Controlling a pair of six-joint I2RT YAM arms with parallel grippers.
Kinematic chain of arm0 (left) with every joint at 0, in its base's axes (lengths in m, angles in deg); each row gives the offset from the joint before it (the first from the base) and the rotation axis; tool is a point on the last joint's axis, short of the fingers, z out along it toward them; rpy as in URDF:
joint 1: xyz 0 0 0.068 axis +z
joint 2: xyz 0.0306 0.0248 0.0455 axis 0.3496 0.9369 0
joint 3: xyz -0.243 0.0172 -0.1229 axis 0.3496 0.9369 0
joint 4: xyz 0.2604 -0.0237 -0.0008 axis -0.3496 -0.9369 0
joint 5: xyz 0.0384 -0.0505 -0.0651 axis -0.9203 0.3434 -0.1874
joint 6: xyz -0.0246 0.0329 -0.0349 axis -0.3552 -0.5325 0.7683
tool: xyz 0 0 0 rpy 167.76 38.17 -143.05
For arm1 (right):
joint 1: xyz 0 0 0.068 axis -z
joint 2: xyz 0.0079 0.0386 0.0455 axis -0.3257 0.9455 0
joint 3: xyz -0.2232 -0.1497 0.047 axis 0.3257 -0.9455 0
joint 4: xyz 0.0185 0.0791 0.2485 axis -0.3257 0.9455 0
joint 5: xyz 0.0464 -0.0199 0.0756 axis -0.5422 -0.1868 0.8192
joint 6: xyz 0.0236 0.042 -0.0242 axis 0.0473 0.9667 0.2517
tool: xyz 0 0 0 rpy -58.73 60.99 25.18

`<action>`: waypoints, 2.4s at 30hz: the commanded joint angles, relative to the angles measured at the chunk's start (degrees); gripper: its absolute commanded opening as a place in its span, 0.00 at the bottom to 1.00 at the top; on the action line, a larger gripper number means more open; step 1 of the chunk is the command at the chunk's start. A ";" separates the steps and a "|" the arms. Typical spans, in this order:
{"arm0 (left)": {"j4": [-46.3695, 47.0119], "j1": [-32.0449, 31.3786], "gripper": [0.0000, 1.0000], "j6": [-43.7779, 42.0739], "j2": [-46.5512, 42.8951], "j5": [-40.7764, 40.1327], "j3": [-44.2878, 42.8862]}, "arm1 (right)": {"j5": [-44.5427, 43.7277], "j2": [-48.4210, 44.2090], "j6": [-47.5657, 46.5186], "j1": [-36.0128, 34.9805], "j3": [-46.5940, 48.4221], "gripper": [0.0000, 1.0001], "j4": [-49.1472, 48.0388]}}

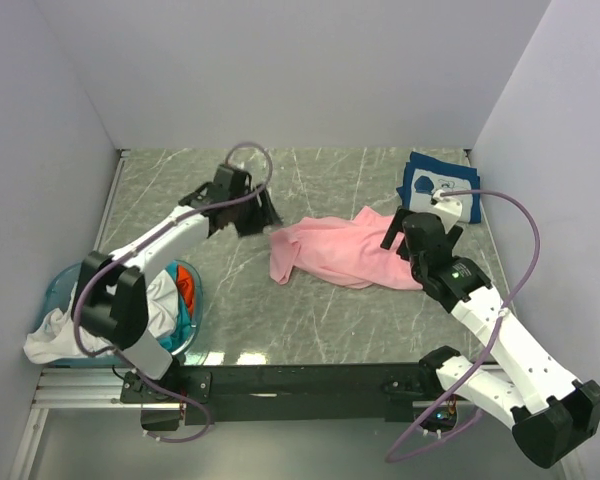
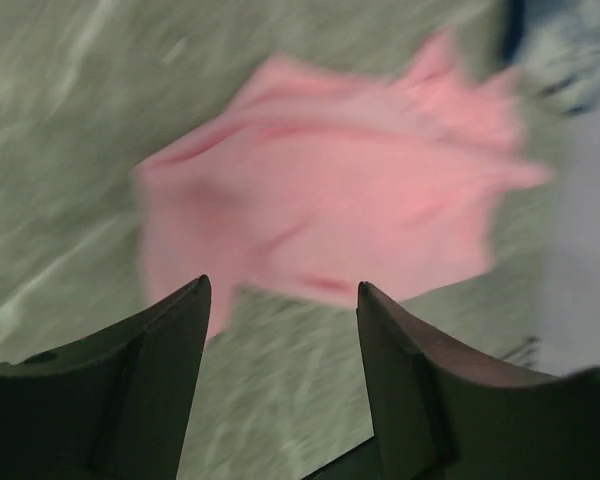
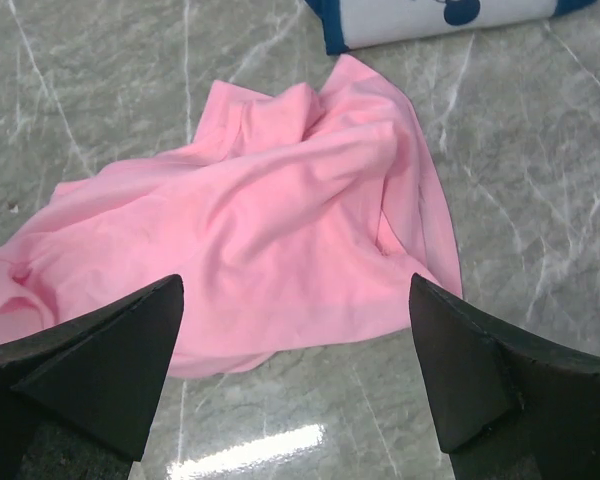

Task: Fold and stack the t-shirts
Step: Move the tshirt to the center of the board, then flatten the tshirt out

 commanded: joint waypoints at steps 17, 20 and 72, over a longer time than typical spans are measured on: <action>-3.79 -5.72 0.63 -8.23 4.00 2.84 11.34 | 7.66 -1.76 4.90 5.54 -2.74 1.00 2.39; -4.32 -6.52 0.61 -8.68 5.84 2.49 10.28 | 7.92 -2.81 5.25 5.71 -3.35 1.00 2.83; -9.77 -7.93 0.00 -6.39 18.33 -0.76 6.24 | 8.19 -6.77 5.86 6.68 -5.38 1.00 4.68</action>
